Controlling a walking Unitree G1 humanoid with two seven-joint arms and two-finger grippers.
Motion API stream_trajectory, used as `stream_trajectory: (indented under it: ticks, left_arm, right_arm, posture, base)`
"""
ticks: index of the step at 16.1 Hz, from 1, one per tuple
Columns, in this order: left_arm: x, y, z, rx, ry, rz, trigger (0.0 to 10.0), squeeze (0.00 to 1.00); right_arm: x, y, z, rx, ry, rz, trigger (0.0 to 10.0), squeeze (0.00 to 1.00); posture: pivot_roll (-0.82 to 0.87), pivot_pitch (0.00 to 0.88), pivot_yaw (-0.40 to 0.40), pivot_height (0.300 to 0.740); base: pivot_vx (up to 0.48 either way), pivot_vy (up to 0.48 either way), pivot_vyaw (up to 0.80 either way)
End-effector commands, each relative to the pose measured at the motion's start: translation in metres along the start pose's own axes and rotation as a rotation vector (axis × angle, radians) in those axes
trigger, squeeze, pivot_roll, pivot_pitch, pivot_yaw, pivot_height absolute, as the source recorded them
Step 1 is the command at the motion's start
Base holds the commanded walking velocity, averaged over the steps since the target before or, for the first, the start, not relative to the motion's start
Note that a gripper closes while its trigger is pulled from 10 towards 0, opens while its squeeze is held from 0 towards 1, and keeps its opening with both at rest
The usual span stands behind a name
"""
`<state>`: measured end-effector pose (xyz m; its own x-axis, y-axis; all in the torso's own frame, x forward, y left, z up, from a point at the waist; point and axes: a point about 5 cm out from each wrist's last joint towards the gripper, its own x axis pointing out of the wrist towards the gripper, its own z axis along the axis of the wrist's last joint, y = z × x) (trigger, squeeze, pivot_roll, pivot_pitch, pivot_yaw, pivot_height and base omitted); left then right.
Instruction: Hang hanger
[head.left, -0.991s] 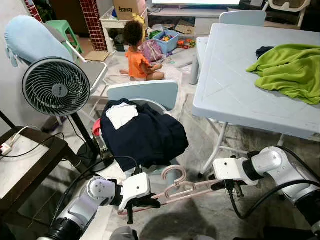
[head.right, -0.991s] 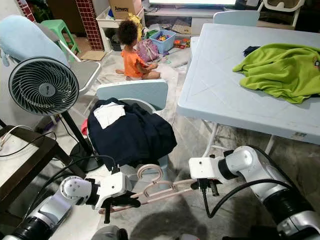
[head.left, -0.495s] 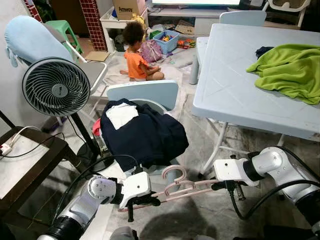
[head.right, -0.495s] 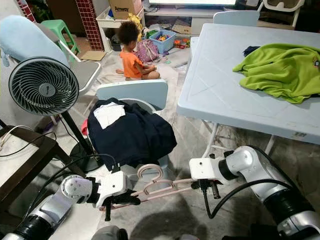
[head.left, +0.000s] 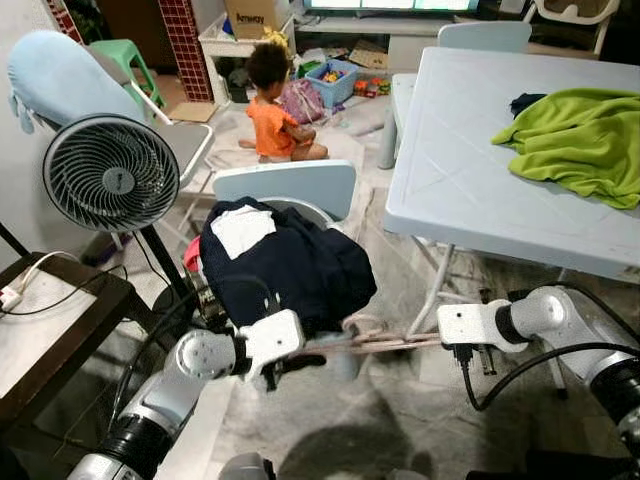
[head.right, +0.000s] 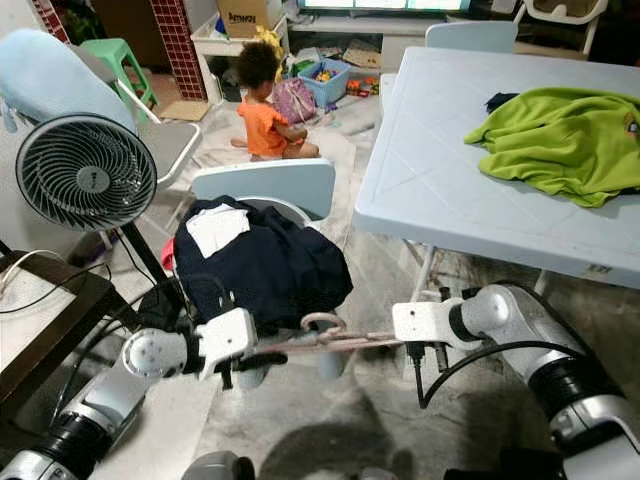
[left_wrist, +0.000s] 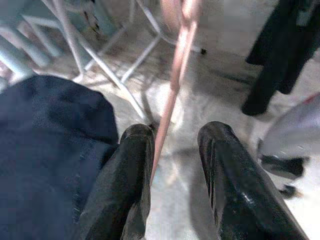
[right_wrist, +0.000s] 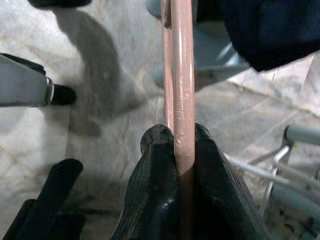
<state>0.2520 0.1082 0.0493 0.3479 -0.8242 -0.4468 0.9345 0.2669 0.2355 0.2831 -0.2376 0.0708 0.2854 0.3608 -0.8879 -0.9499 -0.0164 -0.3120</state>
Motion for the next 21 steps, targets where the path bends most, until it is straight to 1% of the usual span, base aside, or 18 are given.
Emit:
stream_trajectory:
  ticks: [1, 3, 4, 5, 6, 7, 8, 9, 10, 11, 13, 14, 16, 17, 18, 19, 20, 21]
  left_arm:
    - [-0.006, 0.007, 0.007, 0.029, -0.024, 0.045, 10.0, 1.0]
    - [-0.009, 0.008, 0.011, 0.019, -0.057, 0.089, 10.0, 1.0]
    - [-0.02, 0.013, 0.011, -0.094, -0.146, 0.31, 10.0, 1.0]
    - [-0.024, 0.016, 0.009, -0.111, -0.16, 0.4, 10.0, 1.0]
    - [-0.03, 0.017, 0.006, -0.159, -0.183, 0.494, 10.0, 1.0]
    - [-0.033, 0.018, 0.004, -0.192, -0.19, 0.555, 10.0, 1.0]
    - [-0.037, 0.017, -0.001, -0.253, -0.198, 0.629, 10.0, 1.0]
    - [-0.04, 0.016, -0.006, -0.254, -0.163, 0.69, 10.0, 1.0]
    - [-0.039, 0.014, -0.011, -0.265, -0.137, 0.716, 10.0, 1.0]
    - [-0.037, 0.012, -0.012, -0.27, -0.127, 0.732, 10.0, 1.0]
    - [-0.034, 0.008, -0.012, -0.258, -0.123, 0.707, 10.0, 1.0]
    - [-0.031, 0.006, -0.012, -0.255, -0.111, 0.682, 10.0, 1.0]
    - [-0.028, 0.003, -0.014, -0.249, -0.088, 0.646, 10.0, 1.0]
    - [-0.026, 0.004, -0.014, -0.246, -0.082, 0.642, 10.0, 0.49]
    - [-0.026, 0.004, -0.015, -0.246, -0.081, 0.644, 10.0, 0.49]
    - [-0.026, 0.005, -0.016, -0.25, -0.075, 0.653, 10.0, 0.0]
    - [-0.028, 0.008, -0.017, -0.256, -0.067, 0.69, 10.0, 0.0]
    - [-0.029, 0.01, -0.019, -0.269, -0.058, 0.73, 10.0, 0.0]
  right_arm:
    - [0.002, -0.006, 0.0, -0.011, 0.004, -0.039, 0.0, 0.0]
    - [0.006, -0.006, -0.004, 0.025, -0.005, -0.087, 0.0, 0.0]
    - [0.011, 0.004, -0.007, 0.158, -0.095, -0.154, 0.0, 0.0]
    - [0.013, 0.007, -0.008, 0.212, -0.138, -0.178, 0.0, 0.0]
    - [0.014, 0.016, -0.01, 0.274, -0.188, -0.188, 0.0, 0.0]
    - [0.015, 0.02, -0.01, 0.298, -0.221, -0.216, 0.0, 0.0]
    - [0.017, 0.028, -0.016, 0.344, -0.227, -0.265, 0.0, 0.0]
    - [0.02, 0.043, -0.028, 0.302, -0.142, -0.288, 0.0, 0.0]
    - [0.022, 0.057, -0.041, 0.39, -0.068, -0.311, 0.0, 0.0]
    - [0.022, 0.068, -0.049, 0.395, -0.025, -0.315, 0.0, 0.0]
    - [0.017, 0.089, -0.064, 0.347, 0.062, -0.253, 0.0, 0.0]
    - [0.008, 0.11, -0.079, 0.356, 0.106, -0.172, 0.0, 0.0]
    - [-0.009, 0.13, -0.099, 0.364, 0.194, -0.073, 0.0, 0.0]
    - [-0.022, 0.124, -0.116, 0.391, 0.309, -0.139, 0.0, 0.0]
    - [-0.025, 0.121, -0.119, 0.398, 0.334, -0.162, 0.0, 0.0]
    - [-0.032, 0.108, -0.124, 0.429, 0.373, -0.273, 0.0, 0.0]
    - [-0.034, 0.092, -0.124, 0.508, 0.347, -0.448, 0.0, 0.0]
    - [-0.037, 0.071, -0.118, 0.657, 0.244, -0.674, 0.0, 0.0]
  posture:
    - [-0.05, 0.0, 0.035, 0.74]
    - [-0.05, 0.0, 0.035, 0.74]
    - [-0.05, 0.0, 0.028, 0.74]
    - [-0.05, 0.0, 0.028, 0.74]
    - [-0.04, 0.0, 0.018, 0.74]
    - [-0.04, 0.0, 0.016, 0.74]
    - [-0.04, 0.0, 0.013, 0.74]
    - [-0.04, 0.0, 0.013, 0.74]
    - [-0.03, 0.0, 0.008, 0.74]
    - [-0.04, 0.0, 0.013, 0.74]
    - [-0.05, 0.0, 0.023, 0.74]
    - [-0.05, 0.0, 0.026, 0.74]
    - [-0.06, 0.0, 0.032, 0.74]
    - [-0.06, 0.0, 0.033, 0.74]
    - [-0.06, 0.0, 0.033, 0.74]
    - [-0.07, 0.0, 0.033, 0.74]
    - [-0.06, 0.0, 0.032, 0.74]
    - [-0.06, 0.0, 0.031, 0.74]
  base:
    - [0.0, 0.0, 0.0]
    - [0.0, 0.0, 0.0]
    - [0.0, 0.0, 0.0]
    - [0.0, 0.0, 0.0]
    - [0.0, 0.0, 0.0]
    - [0.0, 0.0, 0.0]
    - [0.0, 0.0, 0.0]
    - [0.0, 0.0, 0.0]
    - [0.0, 0.0, 0.0]
    - [0.0, 0.0, 0.0]
    - [0.0, 0.0, 0.0]
    - [0.0, 0.0, 0.0]
    - [0.0, 0.0, 0.0]
    - [0.0, 0.0, 0.0]
    - [0.0, 0.0, 0.0]
    - [0.0, 0.0, 0.0]
    - [0.0, 0.0, 0.0]
    - [0.0, 0.0, 0.0]
